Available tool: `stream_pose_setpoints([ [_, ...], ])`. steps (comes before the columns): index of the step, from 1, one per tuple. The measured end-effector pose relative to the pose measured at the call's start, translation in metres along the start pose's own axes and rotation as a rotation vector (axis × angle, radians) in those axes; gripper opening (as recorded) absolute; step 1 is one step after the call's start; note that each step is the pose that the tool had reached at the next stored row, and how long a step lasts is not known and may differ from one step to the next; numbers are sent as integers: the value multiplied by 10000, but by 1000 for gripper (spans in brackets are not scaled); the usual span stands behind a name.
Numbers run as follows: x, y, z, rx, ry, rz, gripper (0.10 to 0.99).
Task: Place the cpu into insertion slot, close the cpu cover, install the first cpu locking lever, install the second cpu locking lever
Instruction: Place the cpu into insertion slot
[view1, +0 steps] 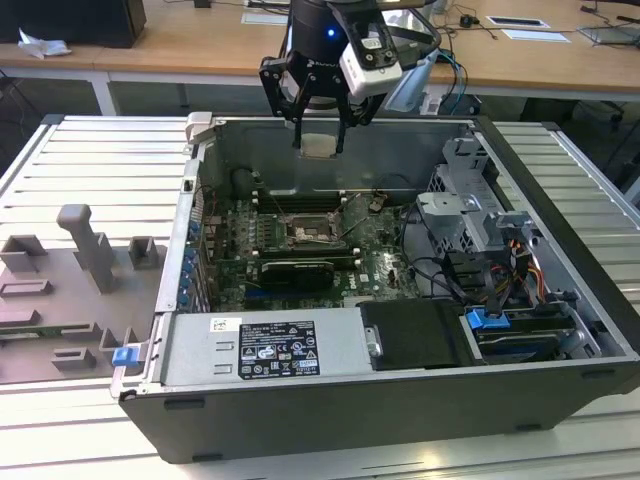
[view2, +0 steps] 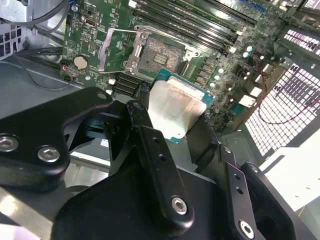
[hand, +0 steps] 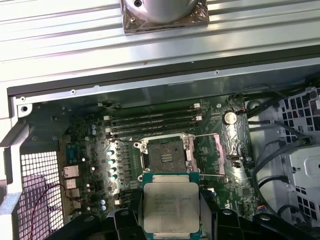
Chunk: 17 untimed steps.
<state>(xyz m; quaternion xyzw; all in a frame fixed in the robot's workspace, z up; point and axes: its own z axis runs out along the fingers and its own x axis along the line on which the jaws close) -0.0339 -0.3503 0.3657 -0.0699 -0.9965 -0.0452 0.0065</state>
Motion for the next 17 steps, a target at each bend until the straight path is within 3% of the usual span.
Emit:
stream_pose_setpoints([
  [13, 0, -1, 12, -3, -19, 204, 541],
  [17, 0, -2, 19, -10, -50, 564, 541],
])
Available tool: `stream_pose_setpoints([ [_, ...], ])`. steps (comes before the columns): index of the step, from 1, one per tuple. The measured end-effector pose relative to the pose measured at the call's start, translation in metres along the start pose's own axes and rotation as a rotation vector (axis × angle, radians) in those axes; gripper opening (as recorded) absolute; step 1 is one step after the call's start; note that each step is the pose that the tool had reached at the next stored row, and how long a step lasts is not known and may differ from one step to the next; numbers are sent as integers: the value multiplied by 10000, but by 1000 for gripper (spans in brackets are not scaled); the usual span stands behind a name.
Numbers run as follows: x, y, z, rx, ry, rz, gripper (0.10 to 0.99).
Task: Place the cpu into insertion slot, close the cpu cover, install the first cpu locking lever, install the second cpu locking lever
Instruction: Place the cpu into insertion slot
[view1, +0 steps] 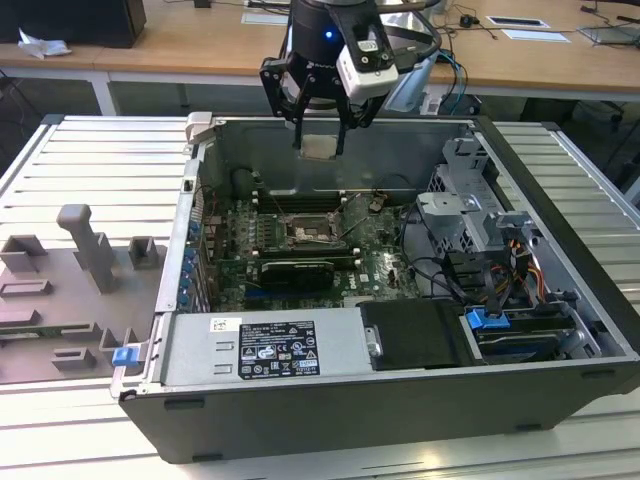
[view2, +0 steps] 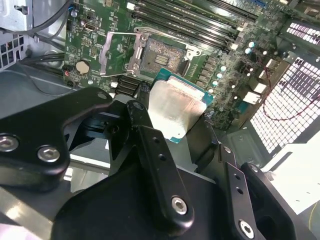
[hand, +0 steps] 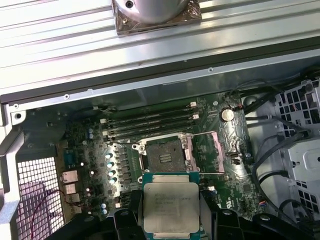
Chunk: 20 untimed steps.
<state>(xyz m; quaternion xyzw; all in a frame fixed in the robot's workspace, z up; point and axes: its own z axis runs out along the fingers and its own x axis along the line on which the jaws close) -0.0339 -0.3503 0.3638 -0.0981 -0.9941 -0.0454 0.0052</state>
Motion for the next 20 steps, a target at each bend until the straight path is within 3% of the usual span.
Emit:
stream_pose_setpoints([
  [20, 0, -1, 19, -20, -113, 1250, 541],
])
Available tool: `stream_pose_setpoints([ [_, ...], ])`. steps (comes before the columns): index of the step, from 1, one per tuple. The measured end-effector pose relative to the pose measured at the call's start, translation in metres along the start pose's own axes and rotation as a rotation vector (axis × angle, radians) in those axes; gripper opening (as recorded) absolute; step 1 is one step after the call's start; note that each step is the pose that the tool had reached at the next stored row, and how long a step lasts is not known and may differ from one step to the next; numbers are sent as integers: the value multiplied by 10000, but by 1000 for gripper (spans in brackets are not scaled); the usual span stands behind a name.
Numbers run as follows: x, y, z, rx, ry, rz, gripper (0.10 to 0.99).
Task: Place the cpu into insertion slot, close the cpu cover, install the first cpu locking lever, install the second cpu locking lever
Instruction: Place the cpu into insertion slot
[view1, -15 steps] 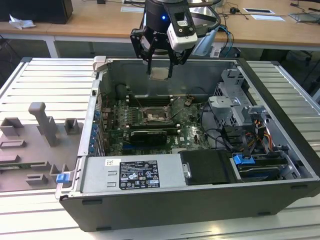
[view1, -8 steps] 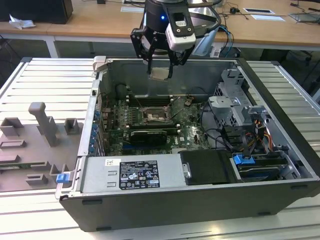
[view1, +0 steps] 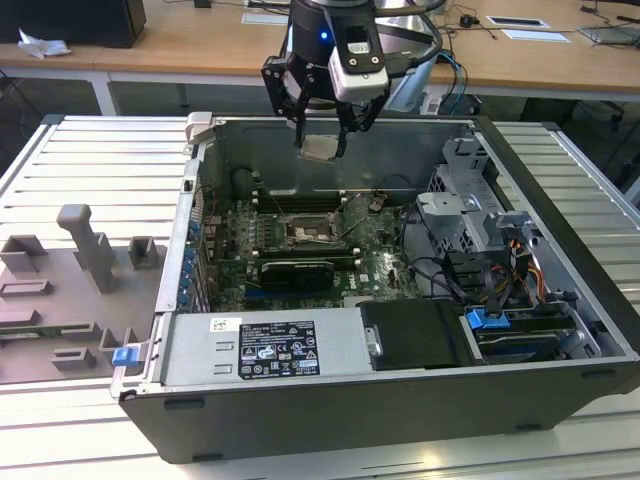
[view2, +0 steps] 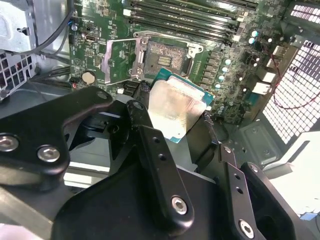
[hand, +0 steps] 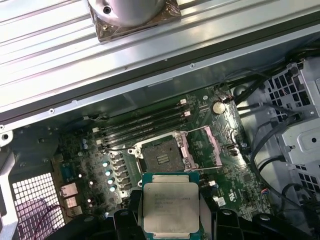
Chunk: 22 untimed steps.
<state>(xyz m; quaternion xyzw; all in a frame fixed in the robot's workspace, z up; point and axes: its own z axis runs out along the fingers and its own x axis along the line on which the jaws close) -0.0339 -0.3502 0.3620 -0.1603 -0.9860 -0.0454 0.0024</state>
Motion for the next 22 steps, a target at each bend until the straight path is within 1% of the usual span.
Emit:
stream_pose_setpoints([
  [4, 0, -2, 23, 56, -19, 23, 541],
  [10, 0, -3, 25, 55, -30, 153, 541],
  [18, 0, -3, 28, 48, -58, 472, 541],
  [22, -1, -3, 29, 43, -80, 721, 541],
])
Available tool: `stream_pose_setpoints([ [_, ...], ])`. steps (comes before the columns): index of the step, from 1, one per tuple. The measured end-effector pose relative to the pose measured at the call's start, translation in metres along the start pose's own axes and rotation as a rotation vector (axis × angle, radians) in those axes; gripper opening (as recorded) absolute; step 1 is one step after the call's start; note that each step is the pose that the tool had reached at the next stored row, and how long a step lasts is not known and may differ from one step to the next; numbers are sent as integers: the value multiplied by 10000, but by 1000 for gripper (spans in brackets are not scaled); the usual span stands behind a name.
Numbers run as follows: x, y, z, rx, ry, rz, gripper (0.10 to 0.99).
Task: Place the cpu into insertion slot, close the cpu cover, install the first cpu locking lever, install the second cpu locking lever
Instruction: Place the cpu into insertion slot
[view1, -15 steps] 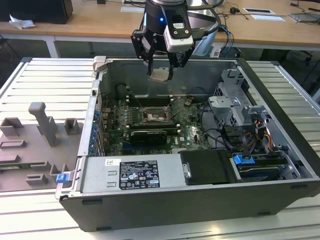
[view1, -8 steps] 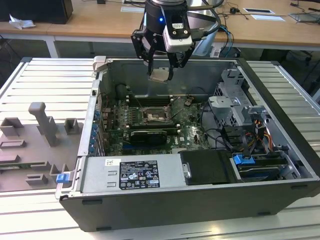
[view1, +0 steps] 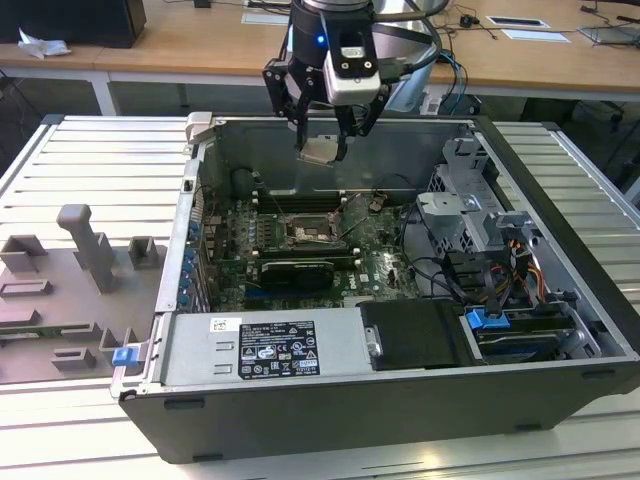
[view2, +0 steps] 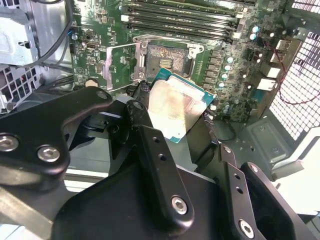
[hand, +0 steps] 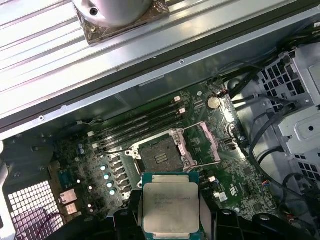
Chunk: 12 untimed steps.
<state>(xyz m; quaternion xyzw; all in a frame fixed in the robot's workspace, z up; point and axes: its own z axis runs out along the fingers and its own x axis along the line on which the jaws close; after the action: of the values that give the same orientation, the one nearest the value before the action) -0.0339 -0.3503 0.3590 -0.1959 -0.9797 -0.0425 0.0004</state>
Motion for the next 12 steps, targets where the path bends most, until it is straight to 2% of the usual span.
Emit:
stream_pose_setpoints([
  [6, 0, 0, 3, -10, -50, 603, 541],
  [8, 0, -1, 6, -20, -96, 1152, 541],
  [12, 0, -1, 9, -29, -137, 1646, 541],
])
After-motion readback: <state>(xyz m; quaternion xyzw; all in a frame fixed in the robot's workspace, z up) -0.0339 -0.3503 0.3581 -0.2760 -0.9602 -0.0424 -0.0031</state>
